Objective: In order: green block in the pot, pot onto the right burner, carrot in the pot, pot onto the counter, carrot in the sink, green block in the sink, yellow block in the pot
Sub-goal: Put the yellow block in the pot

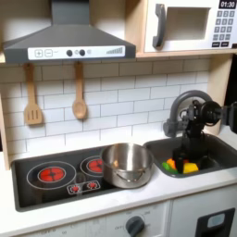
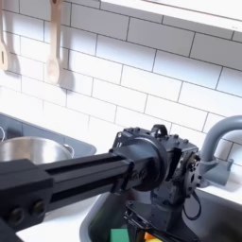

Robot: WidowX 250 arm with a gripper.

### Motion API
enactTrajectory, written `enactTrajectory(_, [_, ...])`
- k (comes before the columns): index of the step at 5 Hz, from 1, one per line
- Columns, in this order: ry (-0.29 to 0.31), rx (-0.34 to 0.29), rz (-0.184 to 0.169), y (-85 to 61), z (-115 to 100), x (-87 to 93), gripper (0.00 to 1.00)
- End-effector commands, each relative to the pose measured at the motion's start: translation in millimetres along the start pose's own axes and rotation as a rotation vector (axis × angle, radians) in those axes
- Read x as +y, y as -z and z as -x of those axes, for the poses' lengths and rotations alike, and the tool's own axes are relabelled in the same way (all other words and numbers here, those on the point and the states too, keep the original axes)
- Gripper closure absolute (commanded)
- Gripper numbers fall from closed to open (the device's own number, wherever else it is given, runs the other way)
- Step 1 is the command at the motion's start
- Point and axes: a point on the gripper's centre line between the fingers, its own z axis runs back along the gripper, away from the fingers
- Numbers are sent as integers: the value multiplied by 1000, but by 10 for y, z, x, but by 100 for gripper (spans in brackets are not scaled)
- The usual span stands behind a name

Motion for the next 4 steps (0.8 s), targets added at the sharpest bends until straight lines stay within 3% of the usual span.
enactTrajectory(1, [-23, -13, -8, -10, -4, 36, 100])
enactTrajectory(2, [-35, -18, -9, -19, 0, 38, 100])
enactTrajectory(4, [-43, -39, 0, -193, -6, 42, 100])
